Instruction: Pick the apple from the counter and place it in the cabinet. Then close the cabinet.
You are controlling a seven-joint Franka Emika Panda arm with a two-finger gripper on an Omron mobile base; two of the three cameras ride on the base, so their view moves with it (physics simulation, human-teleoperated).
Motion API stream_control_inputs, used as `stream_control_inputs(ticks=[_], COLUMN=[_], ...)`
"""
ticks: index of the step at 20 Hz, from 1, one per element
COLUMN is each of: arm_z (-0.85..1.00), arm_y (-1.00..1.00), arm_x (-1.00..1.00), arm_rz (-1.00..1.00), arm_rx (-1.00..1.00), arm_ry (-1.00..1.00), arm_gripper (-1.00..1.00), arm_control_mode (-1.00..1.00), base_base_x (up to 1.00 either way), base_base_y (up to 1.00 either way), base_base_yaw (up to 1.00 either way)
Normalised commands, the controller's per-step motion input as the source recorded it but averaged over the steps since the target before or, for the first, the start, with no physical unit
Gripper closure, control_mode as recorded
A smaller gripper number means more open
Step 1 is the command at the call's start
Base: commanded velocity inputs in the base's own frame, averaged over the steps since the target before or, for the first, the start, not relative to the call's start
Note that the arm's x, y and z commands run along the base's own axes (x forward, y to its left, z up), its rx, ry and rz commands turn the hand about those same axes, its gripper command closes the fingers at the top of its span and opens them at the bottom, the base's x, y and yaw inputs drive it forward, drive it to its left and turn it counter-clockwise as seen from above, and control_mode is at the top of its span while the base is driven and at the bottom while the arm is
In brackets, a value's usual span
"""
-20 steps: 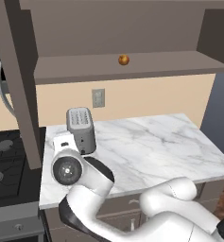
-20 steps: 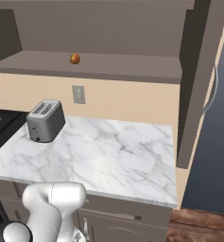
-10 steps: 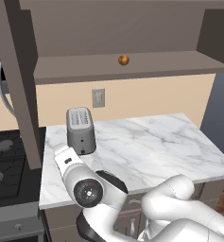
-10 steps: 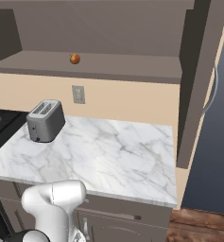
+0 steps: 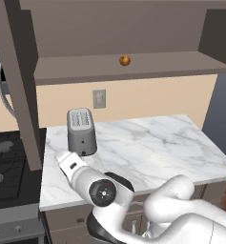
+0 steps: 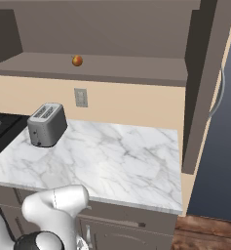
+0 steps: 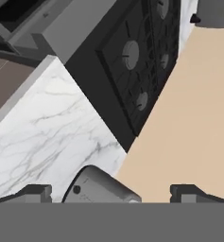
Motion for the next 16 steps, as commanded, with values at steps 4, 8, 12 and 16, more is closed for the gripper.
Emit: stream_control_inputs(ticks=[4,8,12,16], arm_z=[0.00,0.00,0.00,0.00], arm_y=[0.60,0.82,0.93,0.97], arm_x=[0.00,0.00,0.00,0.00], arm_rz=[0.06,0.00,-0.01,-0.06], arm_rx=[-0.17,-0.20,-0.17,-0.07], arm_ry=[-0.05,-0.13,-0.21,-0.22], arm_gripper=[-1.00,-1.00,-1.00,-1.00], arm_control_mode=[-1.00,-1.00,-1.00,-1.00], base_base_x=[0.00,0.00,0.00,0.00], base_base_y=[0.00,0.00,0.00,0.00], base_base_yaw=[0.00,0.00,0.00,0.00])
